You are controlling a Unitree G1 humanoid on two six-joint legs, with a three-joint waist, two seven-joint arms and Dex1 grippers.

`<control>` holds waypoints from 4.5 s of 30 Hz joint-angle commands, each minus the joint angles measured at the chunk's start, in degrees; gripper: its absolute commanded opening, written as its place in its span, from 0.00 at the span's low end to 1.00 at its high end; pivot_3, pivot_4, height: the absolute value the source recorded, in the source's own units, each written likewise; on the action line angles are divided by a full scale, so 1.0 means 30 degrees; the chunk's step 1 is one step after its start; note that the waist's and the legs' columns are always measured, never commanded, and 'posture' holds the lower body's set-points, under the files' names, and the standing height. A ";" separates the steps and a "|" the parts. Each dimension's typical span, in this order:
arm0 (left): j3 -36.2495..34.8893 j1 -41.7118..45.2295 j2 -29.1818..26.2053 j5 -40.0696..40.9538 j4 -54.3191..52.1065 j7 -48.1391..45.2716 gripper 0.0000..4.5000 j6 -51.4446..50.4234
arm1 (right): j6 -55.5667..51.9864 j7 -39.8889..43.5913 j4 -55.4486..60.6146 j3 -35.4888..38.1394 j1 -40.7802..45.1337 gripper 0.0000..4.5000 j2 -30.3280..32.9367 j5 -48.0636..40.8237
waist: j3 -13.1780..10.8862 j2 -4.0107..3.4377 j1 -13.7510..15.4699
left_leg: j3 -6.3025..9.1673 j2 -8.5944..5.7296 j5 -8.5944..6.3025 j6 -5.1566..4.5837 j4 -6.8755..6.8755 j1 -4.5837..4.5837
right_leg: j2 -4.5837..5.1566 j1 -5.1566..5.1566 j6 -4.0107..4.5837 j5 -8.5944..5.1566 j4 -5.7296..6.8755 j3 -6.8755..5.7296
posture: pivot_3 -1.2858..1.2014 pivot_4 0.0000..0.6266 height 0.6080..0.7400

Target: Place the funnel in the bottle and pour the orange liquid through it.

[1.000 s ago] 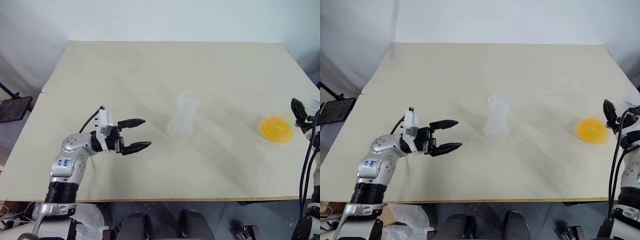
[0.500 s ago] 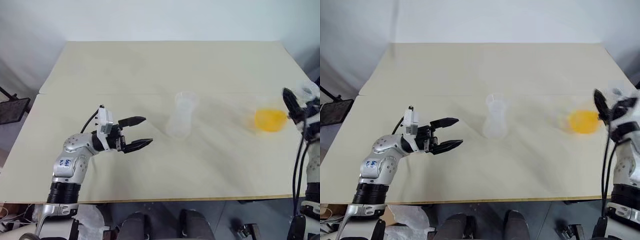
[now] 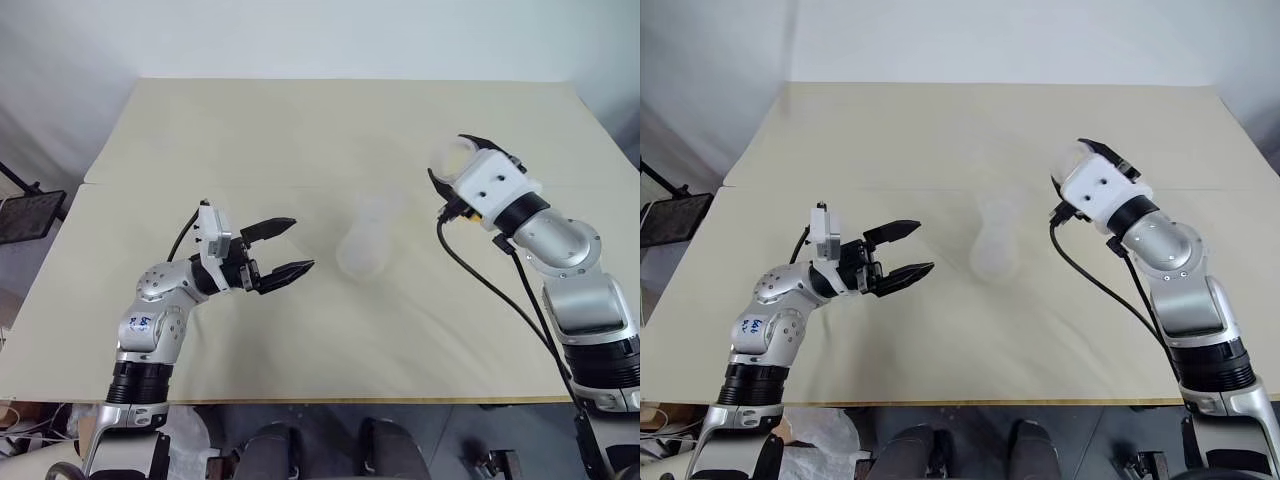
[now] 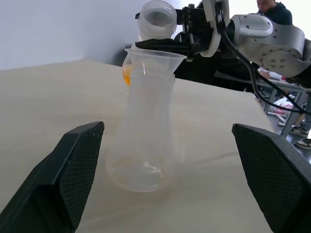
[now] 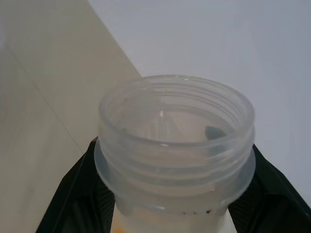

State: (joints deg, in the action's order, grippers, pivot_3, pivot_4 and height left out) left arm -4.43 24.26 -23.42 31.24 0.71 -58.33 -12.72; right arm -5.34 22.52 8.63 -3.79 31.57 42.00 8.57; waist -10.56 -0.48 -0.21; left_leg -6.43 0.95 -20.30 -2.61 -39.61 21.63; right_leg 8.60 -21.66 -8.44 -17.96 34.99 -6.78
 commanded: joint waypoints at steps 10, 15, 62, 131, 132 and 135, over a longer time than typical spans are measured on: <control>0.0421 -0.0291 0.0391 -0.0290 -0.0485 0.0312 1.00 0.0762 | 0.5116 -0.2067 -0.0672 -0.0524 0.1574 0.55 0.0286 0.5597 | -0.0003 0.0005 -0.0013 | 0.0002 0.0009 0.0002 0.0003 -0.0002 0.0000 | -0.0005 0.0003 0.0000 0.0000 -0.0001 -0.0003 | 0.52 0.24 1.00; 0.0539 -0.0252 0.0481 -0.0417 -0.0456 0.0337 1.00 0.0929 | 0.5767 -0.1866 -0.0610 -0.1234 0.1534 0.55 0.0194 0.7101 | -0.0003 0.0005 -0.0014 | 0.0004 0.0014 0.0002 0.0003 -0.0002 0.0000 | -0.0008 0.0003 0.0000 0.0000 -0.0001 -0.0008 | 0.52 0.24 1.00; 0.1103 -0.0164 0.1601 -0.1150 -0.0004 0.0886 1.00 0.2172 | 0.7357 -0.2950 -0.1106 -0.1680 0.2284 0.55 0.0026 1.2095 | -0.0003 0.0006 -0.0008 | 0.0010 0.0017 0.0003 0.0005 -0.0003 0.0001 | -0.0009 0.0006 0.0001 0.0000 0.0000 -0.0016 | 0.52 0.24 1.00; 0.1156 0.0155 0.2854 -0.1502 0.0640 0.1701 1.00 0.3497 | 0.8315 -0.4582 -0.1016 -0.1650 0.2334 0.55 0.0651 1.5158 | -0.0003 0.0006 -0.0023 | 0.0011 0.0018 0.0004 0.0006 -0.0004 0.0001 | -0.0011 0.0008 0.0001 0.0000 0.0002 -0.0018 | 0.52 0.24 1.00; 0.1178 0.0151 0.2856 -0.1504 0.0649 0.1705 1.00 0.3517 | 0.8350 -0.4631 -0.1014 -0.1644 0.2341 0.55 0.0666 1.5194 | -0.0003 0.0006 -0.0022 | 0.0010 0.0018 0.0004 0.0006 -0.0004 0.0001 | -0.0011 0.0008 0.0001 0.0000 0.0002 -0.0018 | 0.52 0.24 1.00; 0.1226 0.0157 0.2867 -0.1498 0.0672 0.1702 1.00 0.3550 | 0.8443 -0.4763 -0.0975 -0.1616 0.2336 0.55 0.0706 1.5327 | -0.0003 0.0006 -0.0021 | 0.0010 0.0018 0.0004 0.0006 -0.0004 0.0001 | -0.0011 0.0008 0.0001 0.0000 0.0002 -0.0019 | 0.52 0.24 1.00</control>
State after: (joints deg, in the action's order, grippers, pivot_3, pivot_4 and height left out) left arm -0.69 24.15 -15.03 26.69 3.22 -53.28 -2.99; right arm 19.93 9.47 3.79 -10.33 37.13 42.74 54.76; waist -10.57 -0.46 -0.27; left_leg -6.40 1.00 -20.29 -2.59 -39.63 21.63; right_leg 8.56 -21.63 -8.43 -17.96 35.00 -6.84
